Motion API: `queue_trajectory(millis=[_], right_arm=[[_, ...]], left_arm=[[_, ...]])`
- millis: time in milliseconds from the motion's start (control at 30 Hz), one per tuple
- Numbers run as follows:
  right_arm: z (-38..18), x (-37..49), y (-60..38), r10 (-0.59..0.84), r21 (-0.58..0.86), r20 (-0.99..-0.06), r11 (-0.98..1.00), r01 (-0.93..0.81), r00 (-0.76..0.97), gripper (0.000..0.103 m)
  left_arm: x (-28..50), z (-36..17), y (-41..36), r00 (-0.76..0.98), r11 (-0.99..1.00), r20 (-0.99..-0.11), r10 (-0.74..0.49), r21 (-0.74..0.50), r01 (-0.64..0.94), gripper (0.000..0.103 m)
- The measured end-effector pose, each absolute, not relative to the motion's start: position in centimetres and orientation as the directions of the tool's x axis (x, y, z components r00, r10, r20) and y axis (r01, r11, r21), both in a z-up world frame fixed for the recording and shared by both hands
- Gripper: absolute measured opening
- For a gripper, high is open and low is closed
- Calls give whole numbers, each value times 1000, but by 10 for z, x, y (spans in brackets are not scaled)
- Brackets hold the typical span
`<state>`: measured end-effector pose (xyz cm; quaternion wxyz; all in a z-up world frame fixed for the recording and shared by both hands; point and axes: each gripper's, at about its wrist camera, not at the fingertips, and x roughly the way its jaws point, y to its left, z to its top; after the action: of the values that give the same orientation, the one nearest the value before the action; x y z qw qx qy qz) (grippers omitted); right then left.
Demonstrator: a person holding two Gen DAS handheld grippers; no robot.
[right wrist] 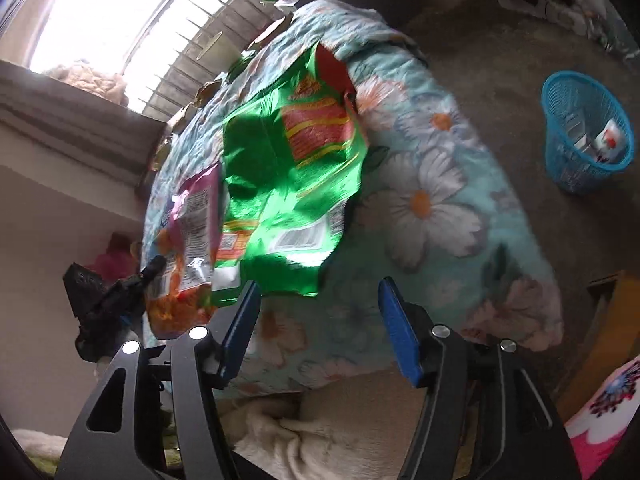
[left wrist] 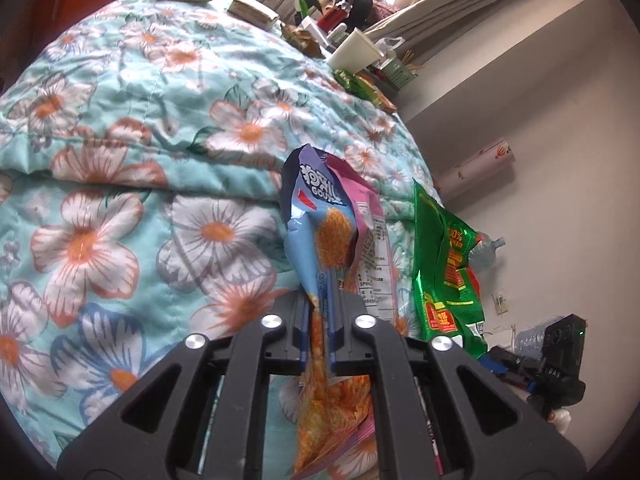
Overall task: Collect trash
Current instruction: 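Grasp the blue-pink snack bag with the left gripper while the right grasps the green chip bag, then lift both snack bags off the bed and carry them toward the wastebasket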
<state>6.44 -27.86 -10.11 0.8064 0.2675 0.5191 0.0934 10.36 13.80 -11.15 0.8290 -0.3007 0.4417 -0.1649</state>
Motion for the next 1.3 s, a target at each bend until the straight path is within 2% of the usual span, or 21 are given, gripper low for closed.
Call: queue_trajectory(millis=[67,267,467,633,700,767,933,1067,1300], right_arm=[[-89,72,-298,422,555,-757,818,150,499,60],[-87,112,-316,465,630,-690,763,144,555,60],[-115,146,-293,480,615,-723,775,147,497,60],[-127,155,-283,477,601,-740,786,147,475,58],[-126,155,-282,464,586,-748,797,145,475,52],[-127,156,-280,450,570,-759,809,146,470,47],[-126,157,-273,393,504,-793,852,140,466,33],[-126,154,-273,394,507,-787,852,134,474,15],[-112,139,-282,420,566,-728,814,130,543,5]], left_arm=[[105,-116,137,530,760,-645,-551,-650,0,33],[108,-126,135,485,735,-650,-586,-677,-19,42],[115,-126,129,453,732,-650,-610,-681,8,48],[117,-121,117,450,785,-684,-574,-617,63,45],[117,-120,112,453,810,-701,-550,-580,86,34],[116,-120,108,453,830,-717,-530,-549,102,28],[112,-116,105,473,842,-714,-517,-523,131,20],[109,-110,104,489,846,-705,-513,-512,148,9],[100,-87,103,544,819,-631,-554,-532,217,1]])
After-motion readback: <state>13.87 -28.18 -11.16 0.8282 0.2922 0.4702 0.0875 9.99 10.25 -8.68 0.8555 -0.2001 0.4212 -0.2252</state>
